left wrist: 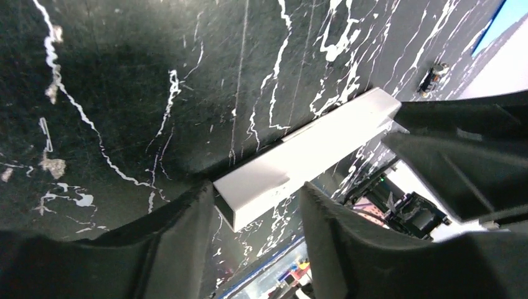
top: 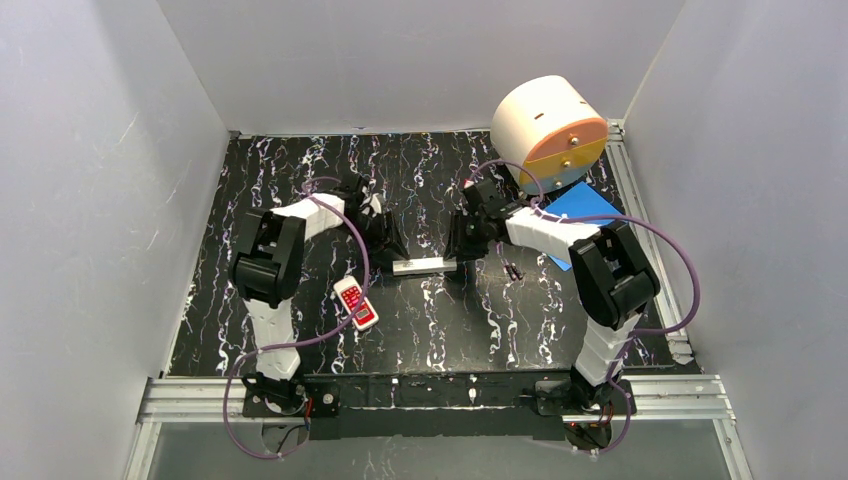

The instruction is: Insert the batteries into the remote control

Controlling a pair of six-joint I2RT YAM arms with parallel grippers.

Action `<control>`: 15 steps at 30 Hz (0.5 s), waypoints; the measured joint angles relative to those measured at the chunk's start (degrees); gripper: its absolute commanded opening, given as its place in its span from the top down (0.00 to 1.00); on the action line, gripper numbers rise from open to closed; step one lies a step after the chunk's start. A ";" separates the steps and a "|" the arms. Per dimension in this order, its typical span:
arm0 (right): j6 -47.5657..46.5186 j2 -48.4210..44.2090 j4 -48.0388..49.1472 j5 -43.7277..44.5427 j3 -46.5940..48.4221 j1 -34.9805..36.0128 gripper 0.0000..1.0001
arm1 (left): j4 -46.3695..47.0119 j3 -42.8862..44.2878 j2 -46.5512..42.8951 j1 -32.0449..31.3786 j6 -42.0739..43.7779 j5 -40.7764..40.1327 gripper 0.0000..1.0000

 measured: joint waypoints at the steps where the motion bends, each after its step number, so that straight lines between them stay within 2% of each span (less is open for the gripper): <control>1: -0.90 -0.07 -0.33 0.61 0.55 0.31 0.40 | -0.57 0.70 0.00 -0.15 0.37 -0.70 0.38; 3: -4.20 -0.28 -1.29 1.29 2.32 1.07 0.32 | -1.97 2.80 0.00 -0.59 0.76 -2.75 0.32; 5: -8.50 -0.94 -1.38 1.09 3.98 1.25 0.14 | -2.95 4.55 0.02 -0.46 1.29 -4.76 0.26; 6: -10.29 -1.33 -1.38 0.94 4.52 1.25 0.10 | -3.67 5.53 0.00 -0.28 1.42 -5.97 0.24; 11: -20.55 -2.43 -1.88 0.74 7.50 2.16 0.06 | -6.32 8.52 -0.31 0.96 2.67 -11.26 0.12; 13: -24.87 -2.32 -2.84 1.27 8.76 3.89 0.07 | -7.56 8.52 -0.90 1.38 2.91 -13.31 0.03; 15: -28.79 -1.62 -4.04 2.12 10.34 6.32 0.07 | -9.40 8.52 -1.99 1.79 3.17 -16.06 0.02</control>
